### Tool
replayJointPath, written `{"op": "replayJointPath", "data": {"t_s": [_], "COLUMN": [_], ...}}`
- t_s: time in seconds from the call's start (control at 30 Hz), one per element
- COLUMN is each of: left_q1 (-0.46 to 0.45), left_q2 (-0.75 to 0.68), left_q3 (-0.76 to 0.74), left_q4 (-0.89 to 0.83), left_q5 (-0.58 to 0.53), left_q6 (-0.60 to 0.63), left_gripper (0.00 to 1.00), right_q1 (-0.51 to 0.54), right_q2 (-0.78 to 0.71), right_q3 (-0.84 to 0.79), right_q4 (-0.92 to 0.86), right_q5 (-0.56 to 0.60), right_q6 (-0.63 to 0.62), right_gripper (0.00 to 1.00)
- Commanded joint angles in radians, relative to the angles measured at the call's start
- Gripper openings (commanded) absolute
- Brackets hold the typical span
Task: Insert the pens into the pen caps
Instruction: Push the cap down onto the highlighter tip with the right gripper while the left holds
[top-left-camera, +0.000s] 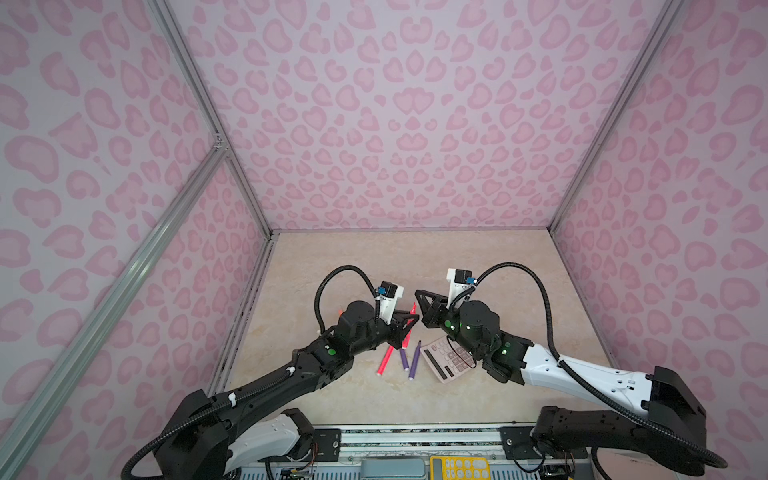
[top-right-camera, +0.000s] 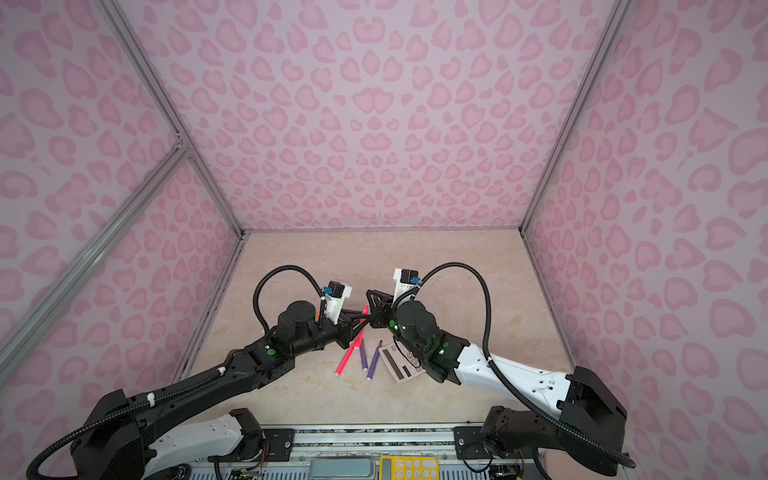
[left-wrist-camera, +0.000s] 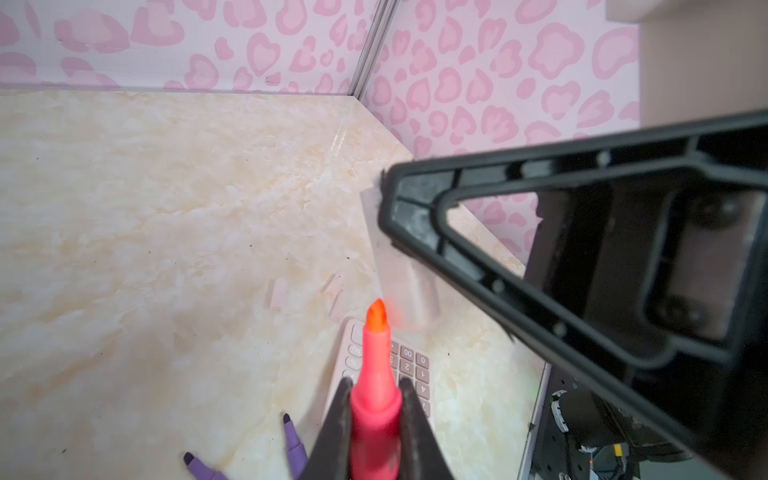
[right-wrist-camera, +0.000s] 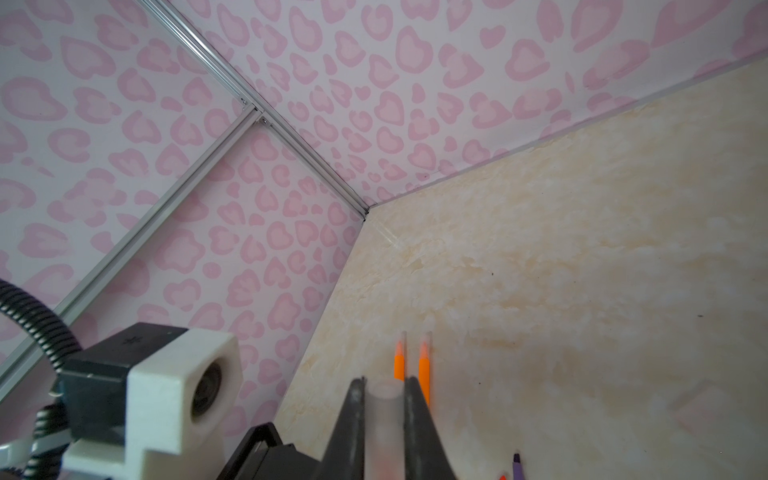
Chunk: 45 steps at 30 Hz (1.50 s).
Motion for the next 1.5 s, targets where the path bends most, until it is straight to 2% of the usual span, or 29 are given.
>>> {"op": "replayJointPath", "data": {"t_s": [0.0, 0.4, 0.73, 1.07, 1.47], "left_q1": [-0.001, -0.001, 0.0, -0.001, -0.001], "left_q2": [-0.008, 0.016, 0.016, 0.006, 0.005], "left_q3": [0.0, 0.013, 0.012, 0.009, 0.009], "left_q4": [0.032, 0.026, 0.022, 0.004, 0.007], "left_q5": [0.01, 0.024, 0.011, -0.048, -0.046], "left_q6": [0.008, 0.012, 0.013, 0.007, 0.008], "left_gripper": [0.03, 0.03, 0.03, 0.03, 0.03], "right_q1": [0.004, 0.002, 0.005, 0.017, 0.027], "right_q2": [0.021, 0.019, 0.089, 0.081, 0.079], "right_q3": [0.008, 0.02, 0.049, 0.028, 0.028], "right_q4": [0.017, 0.023, 0.027, 0.036, 0.03], "right_q5": [0.014, 0.091, 0.06, 0.075, 0.09], "right_q6": [-0.004, -0.03, -0.019, -0.017, -0.024], "right_gripper": [0.0, 0.0, 0.0, 0.0, 0.0]}}
